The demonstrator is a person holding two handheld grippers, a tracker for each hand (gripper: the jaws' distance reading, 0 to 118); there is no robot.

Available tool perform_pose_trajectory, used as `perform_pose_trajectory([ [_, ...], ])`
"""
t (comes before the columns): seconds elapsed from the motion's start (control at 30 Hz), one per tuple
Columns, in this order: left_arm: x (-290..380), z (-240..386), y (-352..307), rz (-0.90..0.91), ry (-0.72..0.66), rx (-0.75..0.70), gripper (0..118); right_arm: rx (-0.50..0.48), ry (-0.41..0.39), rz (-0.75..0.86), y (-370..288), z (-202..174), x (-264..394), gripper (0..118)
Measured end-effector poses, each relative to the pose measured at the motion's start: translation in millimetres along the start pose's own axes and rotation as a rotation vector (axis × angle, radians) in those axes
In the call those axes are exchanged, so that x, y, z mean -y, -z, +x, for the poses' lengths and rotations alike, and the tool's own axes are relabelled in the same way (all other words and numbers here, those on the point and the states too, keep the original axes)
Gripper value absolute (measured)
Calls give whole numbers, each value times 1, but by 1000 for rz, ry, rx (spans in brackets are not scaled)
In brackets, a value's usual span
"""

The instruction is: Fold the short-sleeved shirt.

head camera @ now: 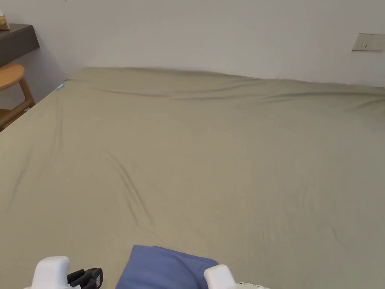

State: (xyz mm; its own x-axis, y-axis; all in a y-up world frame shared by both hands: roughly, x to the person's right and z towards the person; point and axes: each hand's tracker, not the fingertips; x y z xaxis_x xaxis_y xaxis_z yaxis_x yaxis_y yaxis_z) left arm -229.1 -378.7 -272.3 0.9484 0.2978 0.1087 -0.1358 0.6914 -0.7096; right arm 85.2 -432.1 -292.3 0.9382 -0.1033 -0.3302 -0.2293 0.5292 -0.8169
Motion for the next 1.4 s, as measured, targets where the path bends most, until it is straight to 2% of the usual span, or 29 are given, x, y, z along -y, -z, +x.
perform_pose_trajectory([
  [0.03,-3,-5,3,-24,-30,41,17,-13,28,-25,-1,3,-5,0],
  [0.07,-7,-11,8,-43,-62,70,37,-23,37,-40,-1,5,-6,0],
  [0.1,-11,-18,15,-76,-88,100,73,-29,30,-44,0,7,-7,0],
  [0.13,-16,-24,24,-135,-123,144,100,-36,26,-45,1,8,-7,0],
  [0.17,-19,-29,33,-178,-151,190,116,-43,25,-44,0,9,-7,0],
  [0.2,-21,-34,41,-196,-171,237,118,-48,26,-41,1,10,-5,0],
  [0.3,-24,-50,77,-299,-282,316,118,-57,21,-22,0,11,0,0],
  [0.47,-9,-54,146,-508,-516,539,117,-62,24,-7,-2,9,0,0],
  [0.53,-4,-47,162,-509,-595,693,113,-58,10,-7,-3,7,0,0],
  [0.57,-2,-30,160,-547,-618,691,108,-53,3,-7,-3,6,0,0],
  [0.6,-2,-8,147,-530,-574,647,82,-49,-4,-6,-6,2,-1,0],
  [0.63,-3,-1,146,-532,-505,628,40,-45,-9,-3,-6,1,0,0],
  [0.67,-2,3,146,-550,-445,573,34,-42,-13,0,-7,0,0,0],
  [0.7,-2,8,145,-552,-401,504,34,-41,-17,2,-7,0,0,0],
  [0.77,-2,8,136,-539,-470,546,34,-47,-17,8,-12,2,-1,0],
  [0.87,-7,15,127,-496,-358,474,34,-39,10,48,-33,14,-4,0],
  [1.03,-14,22,114,-460,-272,438,34,151,63,277,-112,56,-19,0],
  [1.23,-26,42,83,-399,-147,364,34,428,30,492,-197,79,-35,0],
  [1.4,-33,54,60,-345,-3,259,34,501,45,598,-224,76,-38,0],
])
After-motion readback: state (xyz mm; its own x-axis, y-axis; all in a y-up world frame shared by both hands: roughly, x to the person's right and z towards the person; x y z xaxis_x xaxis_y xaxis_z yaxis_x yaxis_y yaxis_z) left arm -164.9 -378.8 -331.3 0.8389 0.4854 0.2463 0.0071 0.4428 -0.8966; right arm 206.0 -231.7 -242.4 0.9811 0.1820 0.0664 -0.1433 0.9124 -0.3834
